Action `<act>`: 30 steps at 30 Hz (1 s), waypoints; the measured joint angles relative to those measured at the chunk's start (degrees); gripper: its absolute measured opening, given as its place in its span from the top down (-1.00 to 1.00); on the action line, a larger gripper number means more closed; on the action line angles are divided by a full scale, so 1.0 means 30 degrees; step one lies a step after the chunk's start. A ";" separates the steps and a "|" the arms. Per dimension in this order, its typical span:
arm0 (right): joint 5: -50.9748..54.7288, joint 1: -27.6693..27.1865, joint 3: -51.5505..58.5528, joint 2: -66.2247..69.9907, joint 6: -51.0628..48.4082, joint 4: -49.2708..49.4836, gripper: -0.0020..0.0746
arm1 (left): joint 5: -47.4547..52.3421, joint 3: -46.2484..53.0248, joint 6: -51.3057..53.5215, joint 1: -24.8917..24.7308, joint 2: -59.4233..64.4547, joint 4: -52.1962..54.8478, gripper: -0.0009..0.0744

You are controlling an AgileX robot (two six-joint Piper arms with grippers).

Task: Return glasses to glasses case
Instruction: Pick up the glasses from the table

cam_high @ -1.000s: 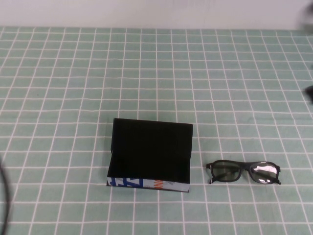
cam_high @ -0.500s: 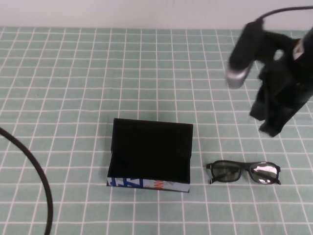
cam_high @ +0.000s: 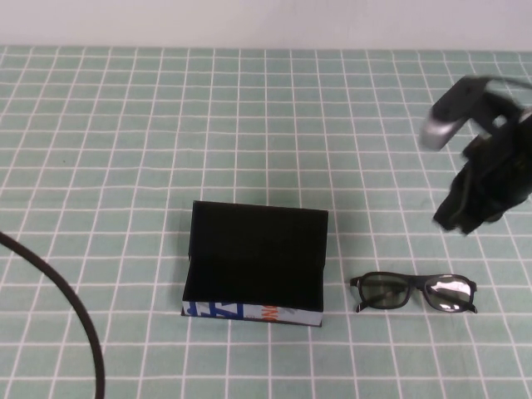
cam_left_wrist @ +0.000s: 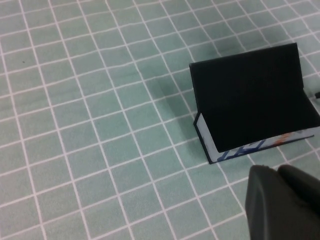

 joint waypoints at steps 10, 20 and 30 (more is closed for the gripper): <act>-0.0150 0.1732 0.0063 0.3008 -0.0560 -0.1573 0.17 | 0.0346 0.0155 0.0116 0.0000 0.0121 -0.0483 0.98; -0.1487 0.1732 0.0063 0.4398 -0.0843 -0.1937 0.05 | 0.0715 0.0155 0.0147 0.0000 0.0121 -0.0512 0.98; -0.1514 0.1732 0.0063 0.5485 -0.0990 -0.1948 0.20 | 0.0789 0.0155 0.0147 0.0000 0.0121 -0.0512 0.98</act>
